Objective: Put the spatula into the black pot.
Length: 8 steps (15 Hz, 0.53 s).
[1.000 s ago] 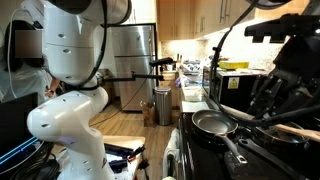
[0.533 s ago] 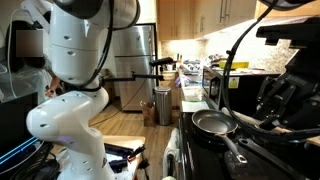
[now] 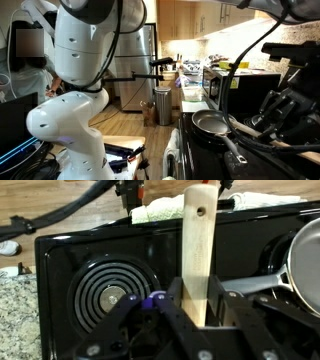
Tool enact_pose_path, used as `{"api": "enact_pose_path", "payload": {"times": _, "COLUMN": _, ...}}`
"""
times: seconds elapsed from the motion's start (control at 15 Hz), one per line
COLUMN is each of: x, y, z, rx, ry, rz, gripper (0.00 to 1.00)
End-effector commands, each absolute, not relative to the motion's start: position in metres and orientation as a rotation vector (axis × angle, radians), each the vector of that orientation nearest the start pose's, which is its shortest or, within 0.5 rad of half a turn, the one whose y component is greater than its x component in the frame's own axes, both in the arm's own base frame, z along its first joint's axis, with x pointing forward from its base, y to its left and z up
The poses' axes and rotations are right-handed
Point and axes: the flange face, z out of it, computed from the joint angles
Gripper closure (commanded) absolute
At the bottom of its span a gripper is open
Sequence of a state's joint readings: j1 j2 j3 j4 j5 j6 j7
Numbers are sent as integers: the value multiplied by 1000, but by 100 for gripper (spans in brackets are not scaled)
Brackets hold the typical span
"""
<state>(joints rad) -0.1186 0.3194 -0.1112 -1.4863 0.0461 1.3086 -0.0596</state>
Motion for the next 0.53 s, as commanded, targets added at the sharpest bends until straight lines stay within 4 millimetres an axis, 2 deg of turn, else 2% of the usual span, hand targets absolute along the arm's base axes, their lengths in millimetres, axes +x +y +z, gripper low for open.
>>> {"api": "enact_pose_path", "payload": {"times": 0.0, "x": 603, "y": -135, "z": 445, "rx": -2913, "ry": 364, "rz": 777, "gripper": 93}}
{"api": "enact_pose_path", "payload": {"times": 0.47, "x": 641, "y": -153, "z": 424, "rx": -2880, "ry": 478, "rz": 763, "gripper": 93}}
